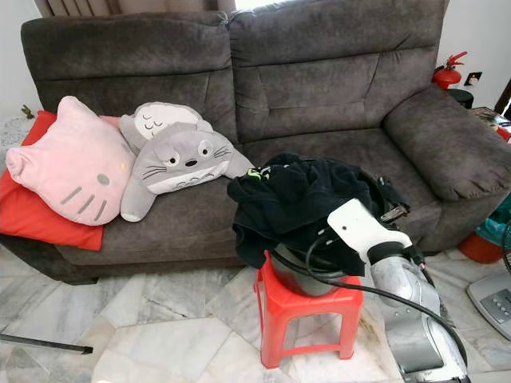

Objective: Hang hanger

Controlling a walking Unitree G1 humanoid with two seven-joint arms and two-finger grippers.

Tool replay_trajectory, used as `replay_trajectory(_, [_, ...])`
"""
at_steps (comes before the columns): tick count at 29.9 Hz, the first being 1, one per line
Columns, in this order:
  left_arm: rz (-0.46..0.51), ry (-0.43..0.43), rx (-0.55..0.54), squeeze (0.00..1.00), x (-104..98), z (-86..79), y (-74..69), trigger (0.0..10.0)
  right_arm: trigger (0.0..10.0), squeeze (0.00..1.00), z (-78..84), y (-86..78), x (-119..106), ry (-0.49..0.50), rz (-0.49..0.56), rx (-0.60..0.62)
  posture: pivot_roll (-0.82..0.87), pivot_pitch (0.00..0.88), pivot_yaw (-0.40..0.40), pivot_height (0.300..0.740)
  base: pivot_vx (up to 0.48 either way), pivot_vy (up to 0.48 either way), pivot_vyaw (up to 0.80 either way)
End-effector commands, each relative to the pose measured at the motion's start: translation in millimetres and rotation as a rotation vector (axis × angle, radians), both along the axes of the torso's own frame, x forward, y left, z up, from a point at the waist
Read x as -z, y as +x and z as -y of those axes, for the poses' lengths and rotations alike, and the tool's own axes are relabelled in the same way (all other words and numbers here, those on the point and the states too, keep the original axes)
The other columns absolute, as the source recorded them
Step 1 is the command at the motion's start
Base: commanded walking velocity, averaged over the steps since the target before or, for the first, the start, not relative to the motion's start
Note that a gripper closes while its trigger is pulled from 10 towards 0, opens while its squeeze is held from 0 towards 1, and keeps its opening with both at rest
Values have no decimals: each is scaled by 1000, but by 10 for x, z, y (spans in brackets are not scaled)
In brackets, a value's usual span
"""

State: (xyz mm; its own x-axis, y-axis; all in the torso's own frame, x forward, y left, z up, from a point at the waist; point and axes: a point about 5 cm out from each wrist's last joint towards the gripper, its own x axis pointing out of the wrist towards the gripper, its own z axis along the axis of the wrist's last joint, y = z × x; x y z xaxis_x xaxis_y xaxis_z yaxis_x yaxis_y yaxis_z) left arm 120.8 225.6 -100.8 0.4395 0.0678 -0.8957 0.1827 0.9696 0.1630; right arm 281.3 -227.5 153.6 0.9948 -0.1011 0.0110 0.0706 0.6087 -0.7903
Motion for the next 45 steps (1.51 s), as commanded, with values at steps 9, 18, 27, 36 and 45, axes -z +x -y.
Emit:
replay_trajectory(9, [-10,8,0,0,2,-19,-13,10000,10000,0,218,10,-21,81,26,144,-219,0,91,740,0,0,0])
replay_trajectory(18, [-9,9,3,0,0,-21,-11,10000,10000,0,88,86,105,110,-55,84,-216,0,92,740,0,0,0])
replay_trajectory(27, [-8,11,0,0,0,-22,-12,10000,10000,0,-3,145,137,59,-88,14,-212,0,93,740,0,0,0])
replay_trajectory(36, [-6,10,1,0,0,-20,-9,10000,10000,0,30,212,-69,72,58,48,-212,0,93,740,0,0,0])
replay_trajectory(45, [-6,10,1,0,-1,-20,-9,10000,10000,0,29,216,-84,73,69,49,-209,0,96,740,0,0,0])
